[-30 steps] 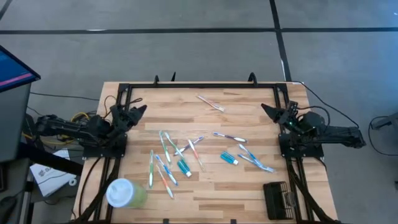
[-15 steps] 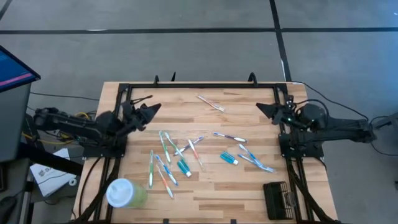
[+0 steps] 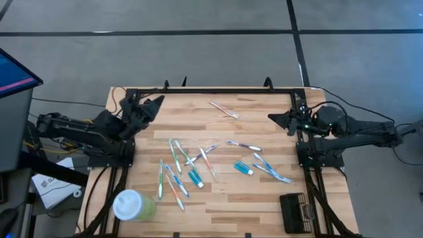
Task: Pick & Place toothbrushing station
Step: Put the right blue mouthwash bottle into the black organizer
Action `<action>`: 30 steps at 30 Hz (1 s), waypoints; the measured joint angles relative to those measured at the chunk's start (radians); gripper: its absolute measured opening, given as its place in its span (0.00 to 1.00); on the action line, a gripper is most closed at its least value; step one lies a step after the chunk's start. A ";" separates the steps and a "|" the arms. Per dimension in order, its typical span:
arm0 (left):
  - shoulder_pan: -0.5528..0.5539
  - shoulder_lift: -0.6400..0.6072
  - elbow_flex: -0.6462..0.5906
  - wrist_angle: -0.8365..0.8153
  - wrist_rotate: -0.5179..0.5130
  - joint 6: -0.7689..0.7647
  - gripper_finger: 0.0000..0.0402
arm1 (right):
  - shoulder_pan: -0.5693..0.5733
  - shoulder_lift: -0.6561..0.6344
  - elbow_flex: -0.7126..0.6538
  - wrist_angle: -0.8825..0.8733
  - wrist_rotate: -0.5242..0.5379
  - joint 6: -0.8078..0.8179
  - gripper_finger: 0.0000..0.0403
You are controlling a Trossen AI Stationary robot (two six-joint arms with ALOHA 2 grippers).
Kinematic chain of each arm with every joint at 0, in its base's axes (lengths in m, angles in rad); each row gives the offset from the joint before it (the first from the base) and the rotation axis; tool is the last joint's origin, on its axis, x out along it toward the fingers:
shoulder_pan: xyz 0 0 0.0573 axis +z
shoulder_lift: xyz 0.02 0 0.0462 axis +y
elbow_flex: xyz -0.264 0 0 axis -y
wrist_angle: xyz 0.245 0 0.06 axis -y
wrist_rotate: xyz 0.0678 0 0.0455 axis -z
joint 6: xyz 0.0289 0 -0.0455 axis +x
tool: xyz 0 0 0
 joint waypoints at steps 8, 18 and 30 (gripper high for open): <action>0.011 0.004 0.072 -0.094 0.164 0.034 0.00 | 0.054 0.063 0.025 -0.050 0.010 0.058 0.00; 0.083 0.071 0.119 -0.370 0.439 -0.101 0.00 | 0.123 0.225 0.025 -0.035 0.012 0.202 0.00; 0.097 0.346 0.123 -0.410 0.702 -0.148 0.00 | 0.246 0.358 0.025 0.019 0.016 0.297 0.00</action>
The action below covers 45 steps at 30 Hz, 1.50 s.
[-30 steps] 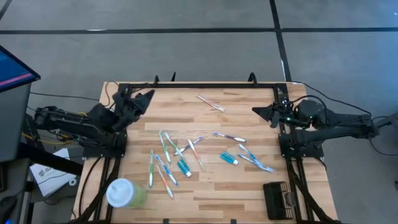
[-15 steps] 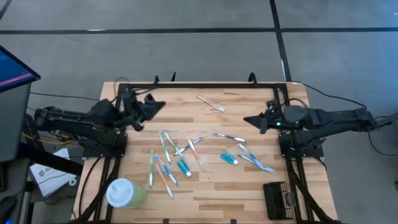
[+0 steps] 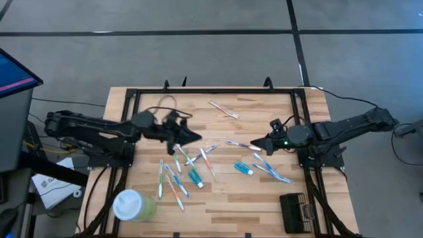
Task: Pick & Place toothbrushing station
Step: Put the right blue mouthwash bottle into the black organizer
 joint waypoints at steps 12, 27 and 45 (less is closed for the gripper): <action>0.000 0.332 0.177 -0.088 0.155 0.087 0.00 | 0.101 0.107 0.000 -0.034 0.000 0.092 0.00; 0.000 0.492 0.366 -0.306 0.175 0.399 0.00 | 0.258 0.143 0.000 -0.144 0.000 0.229 0.00; -0.001 0.574 0.398 -0.362 0.137 0.529 0.21 | 0.295 0.483 0.428 -0.667 -0.055 0.101 0.00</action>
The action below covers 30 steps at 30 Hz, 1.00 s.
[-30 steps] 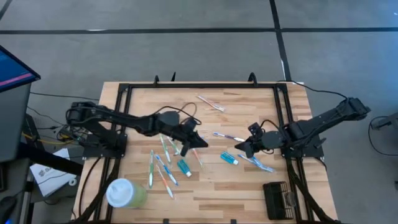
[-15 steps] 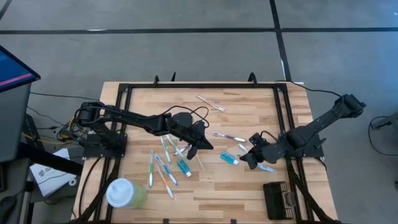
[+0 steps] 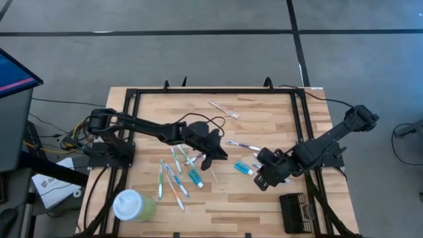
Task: Pick & Place toothbrushing station
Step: Put the right blue mouthwash bottle into the black organizer
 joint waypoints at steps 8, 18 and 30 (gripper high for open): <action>-0.021 0.131 0.131 -0.013 -0.011 0.176 0.54 | 0.040 -0.003 0.010 -0.004 0.038 0.049 0.00; -0.030 0.198 0.201 -0.075 -0.011 0.362 0.60 | 0.170 -0.010 0.010 -0.004 0.187 0.189 0.00; -0.015 0.363 0.317 -0.110 -0.033 0.390 0.58 | 0.231 -0.010 0.009 -0.032 0.188 0.274 0.00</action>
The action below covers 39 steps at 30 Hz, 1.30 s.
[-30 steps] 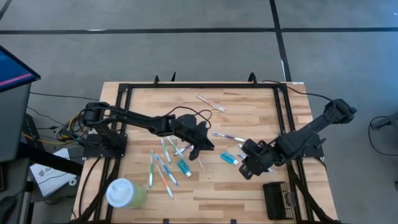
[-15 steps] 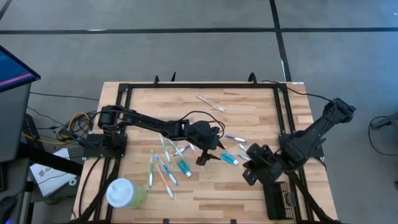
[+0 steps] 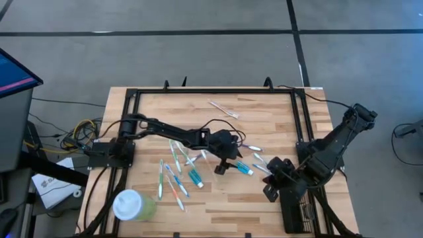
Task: Pick & Place toothbrushing station
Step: Put the right blue mouthwash bottle into the black organizer
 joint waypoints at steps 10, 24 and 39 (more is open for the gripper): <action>-0.021 0.122 0.127 -0.037 -0.004 0.030 0.58 | 0.011 0.000 0.000 -0.002 -0.002 0.013 0.00; -0.005 0.147 0.129 -0.083 -0.033 0.103 0.58 | 0.019 0.000 0.000 -0.017 -0.002 0.017 0.00; -0.010 0.188 0.131 -0.108 -0.027 0.091 0.58 | 0.018 0.000 -0.001 -0.019 -0.006 0.023 0.00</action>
